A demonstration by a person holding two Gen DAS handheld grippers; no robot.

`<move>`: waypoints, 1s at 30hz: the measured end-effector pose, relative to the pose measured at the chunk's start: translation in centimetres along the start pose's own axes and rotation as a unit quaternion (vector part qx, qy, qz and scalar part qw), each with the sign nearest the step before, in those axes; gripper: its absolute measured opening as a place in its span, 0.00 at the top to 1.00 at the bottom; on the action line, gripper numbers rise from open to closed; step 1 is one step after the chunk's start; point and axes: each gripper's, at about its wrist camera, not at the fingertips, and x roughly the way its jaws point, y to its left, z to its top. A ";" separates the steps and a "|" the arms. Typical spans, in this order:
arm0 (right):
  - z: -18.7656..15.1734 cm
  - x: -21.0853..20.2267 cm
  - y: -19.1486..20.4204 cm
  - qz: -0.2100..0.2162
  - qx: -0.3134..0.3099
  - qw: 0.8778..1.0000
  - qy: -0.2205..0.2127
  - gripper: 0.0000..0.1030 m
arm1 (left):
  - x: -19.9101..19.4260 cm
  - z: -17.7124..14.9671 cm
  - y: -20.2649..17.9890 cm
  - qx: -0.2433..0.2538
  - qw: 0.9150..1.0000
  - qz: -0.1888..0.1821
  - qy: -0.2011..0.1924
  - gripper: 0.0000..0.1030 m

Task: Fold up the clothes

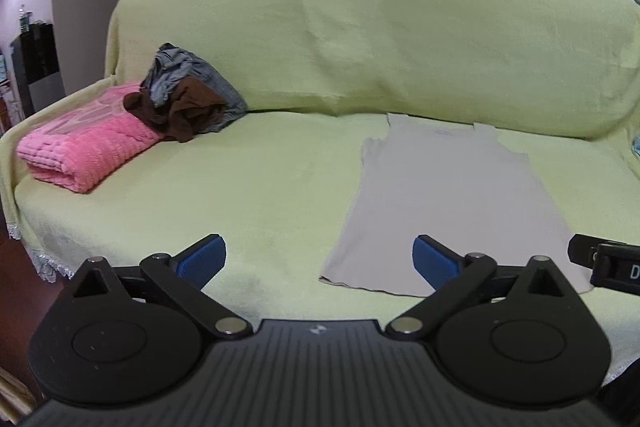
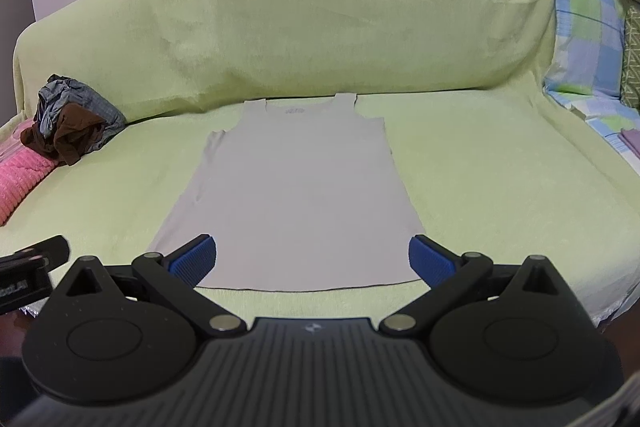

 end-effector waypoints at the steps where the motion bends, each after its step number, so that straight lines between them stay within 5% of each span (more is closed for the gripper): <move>1: 0.0 0.2 0.0 0.000 0.000 1.000 0.001 0.01 | 0.1 0.0 -0.1 0.000 1.000 -0.002 0.000 0.02; 17: -0.5 2.1 -1.2 -0.067 0.006 0.998 0.005 0.01 | 4.9 -0.8 -1.7 0.023 0.997 -0.071 0.022 0.02; 30: -1.7 0.1 1.8 -0.071 -0.027 0.997 0.005 0.01 | 3.7 -0.4 -0.7 0.032 0.995 -0.091 0.017 0.02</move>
